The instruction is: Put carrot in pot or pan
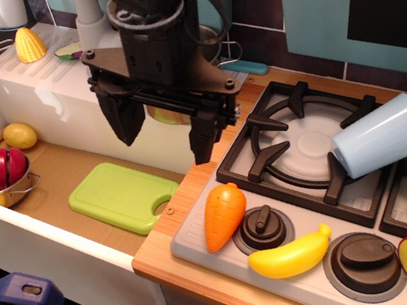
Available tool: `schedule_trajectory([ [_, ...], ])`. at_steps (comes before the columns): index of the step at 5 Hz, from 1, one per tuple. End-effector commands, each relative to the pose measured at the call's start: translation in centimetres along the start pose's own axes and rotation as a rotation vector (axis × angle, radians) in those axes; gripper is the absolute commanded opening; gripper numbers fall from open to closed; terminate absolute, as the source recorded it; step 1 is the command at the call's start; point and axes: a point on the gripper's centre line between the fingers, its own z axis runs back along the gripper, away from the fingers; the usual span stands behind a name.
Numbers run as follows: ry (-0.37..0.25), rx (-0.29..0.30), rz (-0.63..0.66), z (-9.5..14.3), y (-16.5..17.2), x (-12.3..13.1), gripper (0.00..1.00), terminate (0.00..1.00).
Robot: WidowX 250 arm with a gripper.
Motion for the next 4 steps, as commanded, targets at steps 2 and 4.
schedule_trajectory([
  [2, -0.018, -0.049, 0.0, -1.0, -1.1, 0.7, 1.0, 0.0],
  [4, -0.056, -0.099, 0.014, -4.2, -1.5, 1.4, 1.0, 0.0],
])
